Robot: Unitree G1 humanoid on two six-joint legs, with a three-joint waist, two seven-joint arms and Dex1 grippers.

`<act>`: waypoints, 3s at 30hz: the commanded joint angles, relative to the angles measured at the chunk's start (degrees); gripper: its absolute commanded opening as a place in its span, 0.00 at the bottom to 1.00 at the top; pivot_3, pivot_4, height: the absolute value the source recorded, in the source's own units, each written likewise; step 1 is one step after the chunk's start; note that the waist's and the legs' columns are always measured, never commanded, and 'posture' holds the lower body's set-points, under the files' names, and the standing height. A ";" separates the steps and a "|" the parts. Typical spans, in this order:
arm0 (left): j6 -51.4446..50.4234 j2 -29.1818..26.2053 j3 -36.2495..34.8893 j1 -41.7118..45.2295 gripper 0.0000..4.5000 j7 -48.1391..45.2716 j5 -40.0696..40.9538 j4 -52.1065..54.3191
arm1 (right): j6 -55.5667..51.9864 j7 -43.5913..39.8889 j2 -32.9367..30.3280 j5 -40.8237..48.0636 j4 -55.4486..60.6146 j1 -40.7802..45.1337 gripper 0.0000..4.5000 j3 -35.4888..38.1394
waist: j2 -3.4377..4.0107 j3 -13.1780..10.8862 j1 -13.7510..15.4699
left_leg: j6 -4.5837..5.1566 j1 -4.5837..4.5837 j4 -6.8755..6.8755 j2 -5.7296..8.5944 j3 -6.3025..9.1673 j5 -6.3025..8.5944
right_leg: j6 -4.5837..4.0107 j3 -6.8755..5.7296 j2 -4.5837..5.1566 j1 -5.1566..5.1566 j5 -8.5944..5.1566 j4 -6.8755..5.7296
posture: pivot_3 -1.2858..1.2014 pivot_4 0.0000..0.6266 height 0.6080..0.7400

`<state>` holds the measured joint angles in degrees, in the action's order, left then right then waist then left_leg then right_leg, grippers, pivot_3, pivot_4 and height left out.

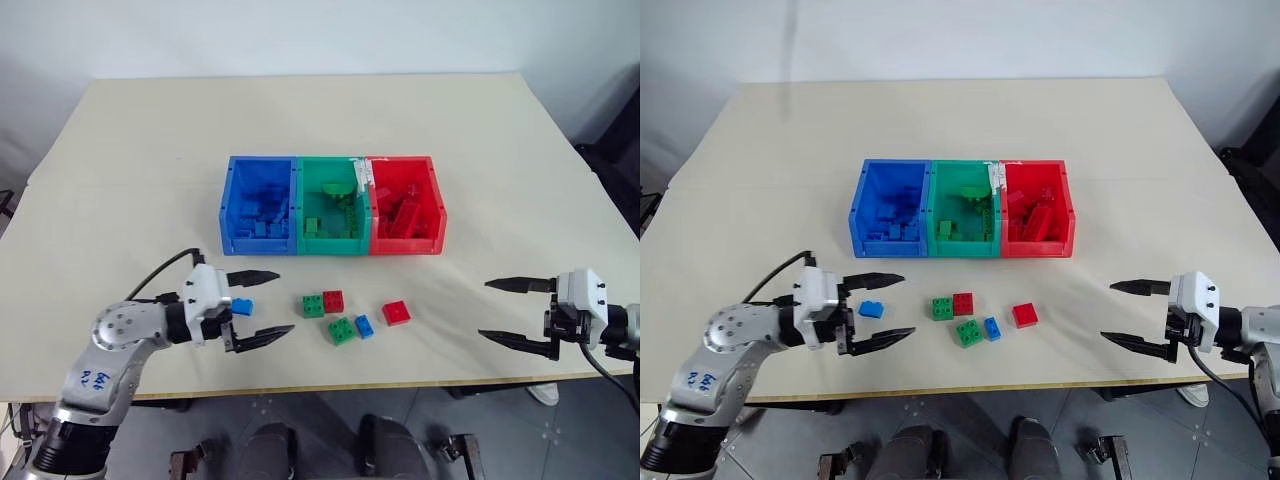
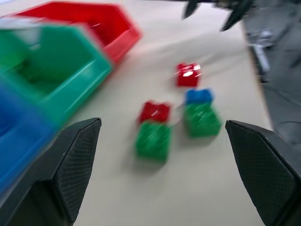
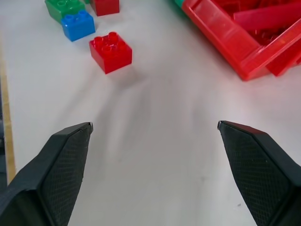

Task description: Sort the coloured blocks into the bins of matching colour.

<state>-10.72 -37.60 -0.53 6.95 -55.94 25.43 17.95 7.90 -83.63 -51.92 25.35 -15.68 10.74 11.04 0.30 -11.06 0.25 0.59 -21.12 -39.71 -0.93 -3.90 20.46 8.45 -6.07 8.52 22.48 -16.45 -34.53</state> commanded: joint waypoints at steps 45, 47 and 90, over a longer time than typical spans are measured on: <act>-2.34 0.14 -23.99 -23.54 1.00 7.55 8.98 14.41 | -18.54 19.17 16.94 -8.85 -14.65 38.13 0.31 -11.66 | 0.03 -0.02 -0.47 | -0.01 -0.10 -0.18 -0.02 0.25 0.04 | -0.06 0.01 0.04 0.08 -0.01 -0.17 | 0.52 0.24 1.00; -2.07 0.36 -24.13 -23.80 1.00 7.82 8.73 14.46 | -16.98 21.47 18.20 -11.09 -16.92 39.70 0.39 -12.35 | 0.03 -0.02 -0.46 | -0.01 -0.16 -0.18 0.00 0.20 0.04 | -0.06 0.02 0.05 0.13 -0.01 -0.18 | 0.52 0.24 1.00; 4.34 -4.42 -12.91 -14.23 1.00 -3.24 2.19 1.99 | -20.56 -2.78 8.68 -5.72 17.29 18.19 1.00 -24.57 | 0.05 -0.03 0.02 | 0.03 -0.10 -0.24 -0.10 0.45 0.09 | -0.06 0.02 0.03 0.11 -0.01 -0.14 | 0.52 0.24 1.00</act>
<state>-6.46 -41.49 -11.78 -6.93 -59.51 26.24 17.36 -12.55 -85.17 -42.86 20.06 0.06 28.51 -13.33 0.35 -11.09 0.27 0.62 -21.31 -39.97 -0.99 -3.38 20.55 8.40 -6.11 8.59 22.58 -16.47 -34.68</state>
